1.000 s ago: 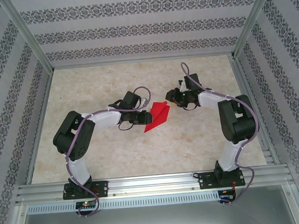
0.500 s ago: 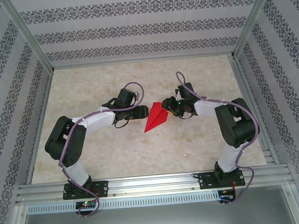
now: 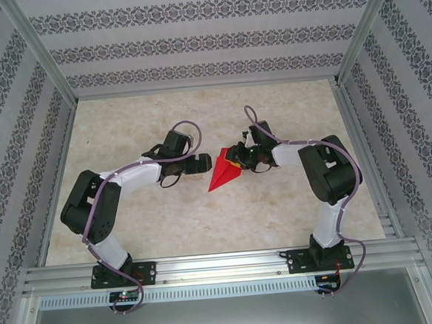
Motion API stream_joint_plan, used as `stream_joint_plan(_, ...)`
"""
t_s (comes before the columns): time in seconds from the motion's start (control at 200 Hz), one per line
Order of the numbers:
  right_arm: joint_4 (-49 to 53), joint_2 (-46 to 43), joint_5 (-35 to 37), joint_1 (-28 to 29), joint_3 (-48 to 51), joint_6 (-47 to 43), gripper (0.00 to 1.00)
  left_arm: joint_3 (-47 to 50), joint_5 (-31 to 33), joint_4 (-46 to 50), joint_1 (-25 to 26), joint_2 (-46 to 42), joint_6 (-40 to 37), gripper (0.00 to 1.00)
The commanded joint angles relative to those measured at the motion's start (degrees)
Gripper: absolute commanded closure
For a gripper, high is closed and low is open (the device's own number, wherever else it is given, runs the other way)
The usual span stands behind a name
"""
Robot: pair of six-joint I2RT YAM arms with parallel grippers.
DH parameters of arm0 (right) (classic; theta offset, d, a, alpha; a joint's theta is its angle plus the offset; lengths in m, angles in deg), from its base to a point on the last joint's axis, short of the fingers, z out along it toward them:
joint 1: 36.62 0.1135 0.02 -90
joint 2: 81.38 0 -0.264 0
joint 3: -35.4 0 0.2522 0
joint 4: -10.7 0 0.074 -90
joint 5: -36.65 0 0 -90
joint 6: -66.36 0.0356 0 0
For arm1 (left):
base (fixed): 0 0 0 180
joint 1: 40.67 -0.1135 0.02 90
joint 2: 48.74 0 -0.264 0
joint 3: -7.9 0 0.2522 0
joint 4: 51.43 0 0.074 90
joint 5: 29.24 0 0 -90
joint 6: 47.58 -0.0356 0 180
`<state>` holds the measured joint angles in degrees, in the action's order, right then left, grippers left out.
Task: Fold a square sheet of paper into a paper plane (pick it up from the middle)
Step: Turn over the paper at the center of the table.
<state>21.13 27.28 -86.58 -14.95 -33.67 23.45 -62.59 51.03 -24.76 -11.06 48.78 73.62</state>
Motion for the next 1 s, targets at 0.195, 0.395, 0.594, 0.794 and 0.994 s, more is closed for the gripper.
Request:
stream_joint_plan(0.195,-7.8,1.3,-3.7,1.0,0.8,1.5,0.88,3.1,-3.9,-3.4,-4.0,-4.2,3.5,0.0)
stream_joint_plan(0.395,-13.9,-2.8,-5.5,0.4,0.9,3.0,0.93,6.1,-14.9,-9.9,-7.4,-5.1,8.1,0.0)
stream_joint_plan(0.594,-26.1,-6.2,-15.9,-1.4,0.3,9.3,0.92,8.7,-29.0,-21.8,-10.1,-6.3,16.0,0.0)
stream_joint_plan(0.794,-28.6,-7.5,-21.1,-1.4,-2.7,13.7,0.91,10.2,-37.8,-36.0,-10.1,-5.4,26.9,0.0)
stream_joint_plan(0.994,-30.3,-7.7,-22.4,-0.8,-3.5,16.4,0.9,12.0,-41.4,-50.3,-10.1,-4.6,36.5,0.0)
